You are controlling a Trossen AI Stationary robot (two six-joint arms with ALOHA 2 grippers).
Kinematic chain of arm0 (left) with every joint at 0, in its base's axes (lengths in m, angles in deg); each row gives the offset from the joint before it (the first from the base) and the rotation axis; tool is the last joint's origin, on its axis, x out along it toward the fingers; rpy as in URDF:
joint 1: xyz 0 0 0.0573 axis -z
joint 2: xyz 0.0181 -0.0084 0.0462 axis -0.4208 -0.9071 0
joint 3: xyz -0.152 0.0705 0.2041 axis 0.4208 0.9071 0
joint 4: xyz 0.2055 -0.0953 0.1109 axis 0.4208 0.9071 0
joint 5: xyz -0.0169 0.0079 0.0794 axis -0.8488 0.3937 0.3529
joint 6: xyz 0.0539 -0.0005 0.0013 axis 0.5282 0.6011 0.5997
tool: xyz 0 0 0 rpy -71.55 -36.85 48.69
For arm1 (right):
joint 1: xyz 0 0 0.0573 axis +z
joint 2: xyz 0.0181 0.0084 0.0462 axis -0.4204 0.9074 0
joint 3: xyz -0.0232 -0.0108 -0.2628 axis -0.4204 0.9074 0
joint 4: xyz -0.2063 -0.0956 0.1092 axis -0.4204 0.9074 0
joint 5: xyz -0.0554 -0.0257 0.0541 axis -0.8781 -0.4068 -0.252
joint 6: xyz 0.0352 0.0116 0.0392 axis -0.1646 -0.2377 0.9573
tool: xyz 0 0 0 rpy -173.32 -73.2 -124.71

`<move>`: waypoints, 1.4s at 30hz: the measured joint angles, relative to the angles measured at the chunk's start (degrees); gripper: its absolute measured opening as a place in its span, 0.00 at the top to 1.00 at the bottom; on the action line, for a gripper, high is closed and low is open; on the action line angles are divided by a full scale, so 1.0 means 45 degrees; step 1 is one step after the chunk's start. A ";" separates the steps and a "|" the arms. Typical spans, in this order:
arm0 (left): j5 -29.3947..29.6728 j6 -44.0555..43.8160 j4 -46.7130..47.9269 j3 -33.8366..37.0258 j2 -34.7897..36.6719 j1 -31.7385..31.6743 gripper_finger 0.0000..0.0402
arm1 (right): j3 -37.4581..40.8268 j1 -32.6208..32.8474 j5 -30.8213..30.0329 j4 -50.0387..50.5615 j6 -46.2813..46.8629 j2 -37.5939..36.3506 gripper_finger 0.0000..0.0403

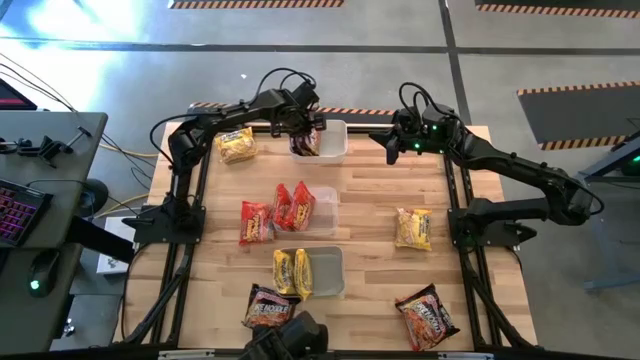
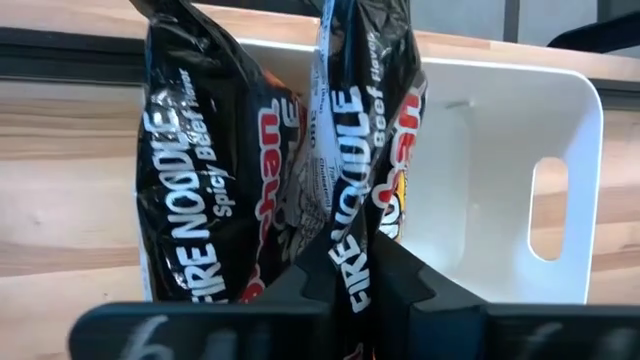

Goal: Sort Maruchan noodles
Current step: Put the black noodle pack into the white bin, then adjust the right yellow noodle pack

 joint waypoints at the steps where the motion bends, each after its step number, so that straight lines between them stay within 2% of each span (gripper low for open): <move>1: 0.0013 0.0001 -0.0005 0.0000 0.0000 -0.0005 0.95 | 0.0000 0.0000 0.0004 0.0001 0.0000 0.0000 1.00; 14: -0.0141 0.0794 -0.0062 -0.0002 0.0000 -0.0004 0.81 | 0.0000 0.0000 0.0004 0.0000 0.0000 0.0000 1.00; 19: -0.0165 0.1043 -0.0068 -0.0005 0.0043 0.0000 0.79 | 0.0000 0.0000 0.0002 0.0000 0.0000 0.0000 1.00; 33: -0.0349 0.2633 -0.0150 -0.0025 0.0277 0.0097 0.79 | 0.0000 0.0000 -0.0009 0.0000 -0.0205 0.0000 1.00; 37: -0.0306 0.3516 -0.0152 -0.0028 0.0548 0.0179 0.83 | 0.0000 0.0000 -0.0016 0.0000 -0.0340 0.0000 1.00; 42: 0.0792 0.4620 -0.0086 -0.0044 0.1120 0.0572 0.92 | 0.0000 0.0000 -0.0040 0.0000 -0.0574 0.0000 1.00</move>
